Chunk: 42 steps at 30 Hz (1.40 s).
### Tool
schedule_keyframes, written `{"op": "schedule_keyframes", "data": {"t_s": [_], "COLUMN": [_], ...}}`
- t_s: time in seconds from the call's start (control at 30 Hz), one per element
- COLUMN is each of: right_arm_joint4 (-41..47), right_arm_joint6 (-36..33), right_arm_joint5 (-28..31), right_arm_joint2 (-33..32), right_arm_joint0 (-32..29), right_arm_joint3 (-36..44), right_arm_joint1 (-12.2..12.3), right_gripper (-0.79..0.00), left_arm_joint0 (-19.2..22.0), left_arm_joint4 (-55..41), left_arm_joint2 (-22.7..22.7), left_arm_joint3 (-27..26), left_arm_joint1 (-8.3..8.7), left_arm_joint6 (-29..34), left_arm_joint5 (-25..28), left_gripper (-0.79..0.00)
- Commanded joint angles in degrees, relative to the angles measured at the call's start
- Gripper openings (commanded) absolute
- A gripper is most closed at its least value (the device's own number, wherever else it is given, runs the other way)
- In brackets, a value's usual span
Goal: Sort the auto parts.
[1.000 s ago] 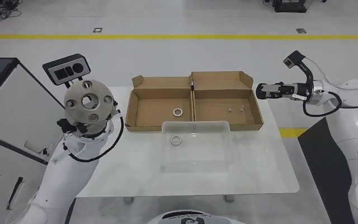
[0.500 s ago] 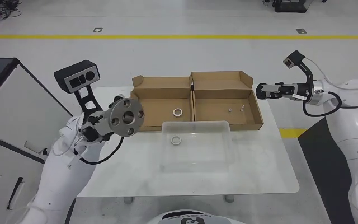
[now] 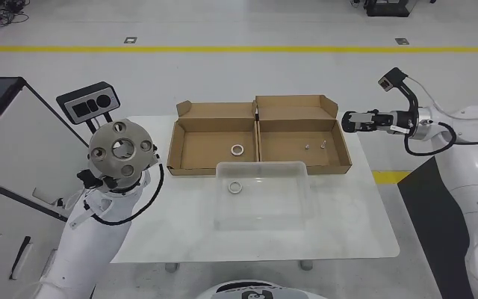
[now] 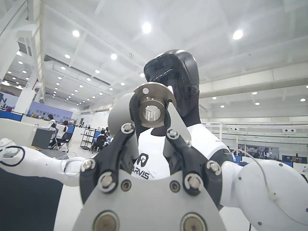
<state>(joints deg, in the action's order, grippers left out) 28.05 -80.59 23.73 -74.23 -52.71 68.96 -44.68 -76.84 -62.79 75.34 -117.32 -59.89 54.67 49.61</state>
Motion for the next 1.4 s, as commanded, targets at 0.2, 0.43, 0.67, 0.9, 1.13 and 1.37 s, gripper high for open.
{"op": "schedule_keyframes", "data": {"t_s": [0.2,0.43,0.67,0.9,1.13,1.37], "right_arm_joint4": [0.0,0.0,0.0,0.0,0.0,0.0], "right_arm_joint6": [0.0,0.0,0.0,0.0,0.0,0.0], "right_arm_joint5": [0.0,0.0,0.0,0.0,0.0,0.0], "right_arm_joint2": [0.0,0.0,0.0,0.0,0.0,0.0], "right_arm_joint0": [0.0,0.0,0.0,0.0,0.0,0.0], "right_arm_joint3": [0.0,0.0,0.0,0.0,0.0,0.0], "right_arm_joint1": [0.0,0.0,0.0,0.0,0.0,0.0], "right_gripper": [0.0,0.0,0.0,0.0,0.0,0.0], "left_arm_joint0": [0.0,0.0,-0.3,0.7,6.4,15.6], "left_arm_joint4": [0.0,0.0,8.2,15.5,21.7,28.3], "left_arm_joint2": [0.0,0.0,-1.6,-4.3,-8.9,-15.3], "left_arm_joint3": [0.0,0.0,0.1,3.0,6.5,12.9], "left_arm_joint1": [0.01,0.01,-0.51,-1.25,-2.49,-4.26], "left_arm_joint6": [0.0,0.0,-1.7,-2.9,-5.8,-7.1], "left_arm_joint5": [0.0,0.0,-3.8,-4.8,-7.8,-12.4], "left_gripper": [-0.785,-0.785,-0.785,-0.785,-0.785,-0.785]}}
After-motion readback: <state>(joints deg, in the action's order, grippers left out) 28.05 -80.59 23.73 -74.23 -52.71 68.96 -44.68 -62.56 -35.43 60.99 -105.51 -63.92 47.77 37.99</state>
